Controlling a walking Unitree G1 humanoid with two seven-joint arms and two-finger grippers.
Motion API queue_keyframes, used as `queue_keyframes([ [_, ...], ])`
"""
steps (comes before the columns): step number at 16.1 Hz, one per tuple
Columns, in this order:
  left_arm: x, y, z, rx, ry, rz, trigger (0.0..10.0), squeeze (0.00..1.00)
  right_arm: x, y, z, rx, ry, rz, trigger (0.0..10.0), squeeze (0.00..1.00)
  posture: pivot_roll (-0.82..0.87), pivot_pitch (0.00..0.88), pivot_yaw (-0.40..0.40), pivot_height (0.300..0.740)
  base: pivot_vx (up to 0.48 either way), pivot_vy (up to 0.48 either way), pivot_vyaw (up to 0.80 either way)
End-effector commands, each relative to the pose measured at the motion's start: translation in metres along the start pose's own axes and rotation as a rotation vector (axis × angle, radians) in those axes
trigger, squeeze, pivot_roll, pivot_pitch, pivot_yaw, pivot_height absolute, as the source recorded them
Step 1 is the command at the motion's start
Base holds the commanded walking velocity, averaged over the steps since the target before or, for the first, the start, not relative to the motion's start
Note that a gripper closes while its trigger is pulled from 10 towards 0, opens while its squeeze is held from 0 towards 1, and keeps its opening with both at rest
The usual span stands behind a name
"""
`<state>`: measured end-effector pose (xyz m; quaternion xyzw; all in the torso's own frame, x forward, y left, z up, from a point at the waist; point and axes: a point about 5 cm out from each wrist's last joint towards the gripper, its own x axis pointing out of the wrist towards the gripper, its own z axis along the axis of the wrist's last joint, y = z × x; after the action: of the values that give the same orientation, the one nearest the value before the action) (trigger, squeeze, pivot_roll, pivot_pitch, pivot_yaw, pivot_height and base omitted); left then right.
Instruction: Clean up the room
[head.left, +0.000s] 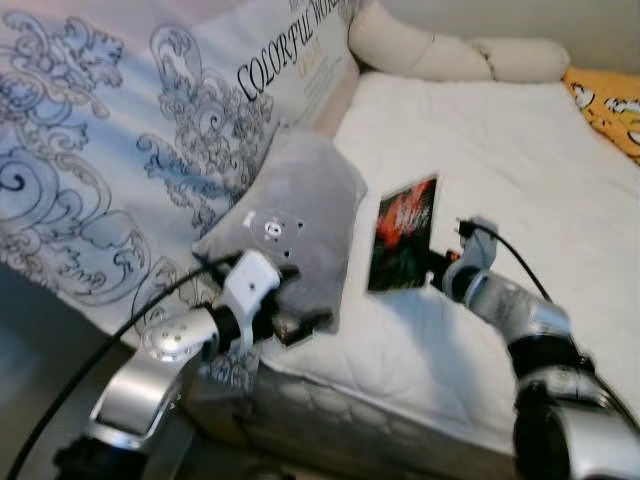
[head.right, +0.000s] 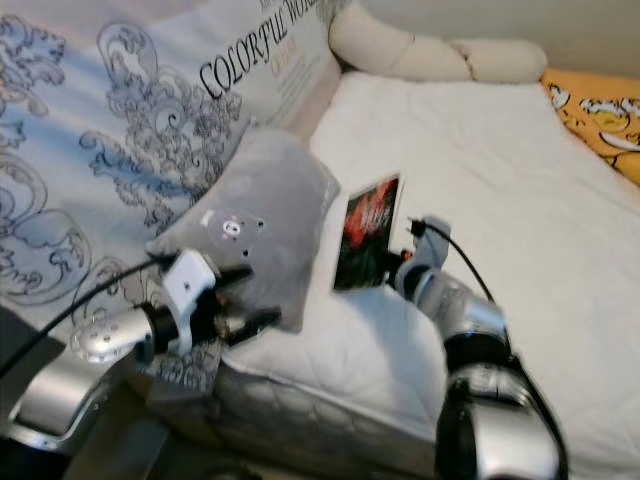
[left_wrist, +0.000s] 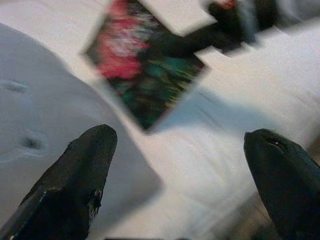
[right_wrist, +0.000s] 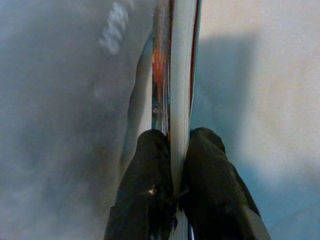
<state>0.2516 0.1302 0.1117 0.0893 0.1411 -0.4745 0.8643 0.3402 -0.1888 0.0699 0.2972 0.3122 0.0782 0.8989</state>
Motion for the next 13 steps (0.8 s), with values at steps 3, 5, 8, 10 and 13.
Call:
queue_keyframes([
  [3, 0.001, -0.001, -0.002, -0.002, 0.054, -0.102, 10.0, 0.00, -0.005, -0.010, 0.007, 0.160, 0.014, 0.068, 10.0, 0.00, 0.21, 0.000, 0.042, 0.740, 0.000, 0.000, 0.00],
  [5, -0.003, 0.000, -0.005, 0.001, 0.091, -0.141, 10.0, 0.00, -0.008, -0.024, 0.004, 0.128, 0.053, -0.002, 10.0, 0.00, 0.23, 0.000, 0.047, 0.740, 0.000, 0.000, 0.00],
  [8, -0.010, 0.001, -0.006, 0.000, 0.118, -0.156, 10.0, 0.00, -0.010, -0.032, 0.005, 0.088, 0.063, -0.057, 10.0, 0.62, 0.25, 0.000, 0.062, 0.740, 0.000, 0.000, 0.00],
  [10, -0.012, 0.000, -0.007, 0.001, 0.131, -0.168, 10.0, 0.00, -0.012, -0.042, 0.001, 0.043, 0.068, -0.132, 10.0, 1.00, 0.26, 0.000, 0.071, 0.740, 0.000, 0.000, 0.00],
  [13, -0.013, 0.001, -0.007, 0.002, 0.143, -0.177, 10.0, 0.00, -0.020, -0.061, 0.005, 0.023, 0.013, -0.278, 10.0, 1.00, 0.27, 0.000, 0.084, 0.740, 0.000, 0.000, 0.00],
])
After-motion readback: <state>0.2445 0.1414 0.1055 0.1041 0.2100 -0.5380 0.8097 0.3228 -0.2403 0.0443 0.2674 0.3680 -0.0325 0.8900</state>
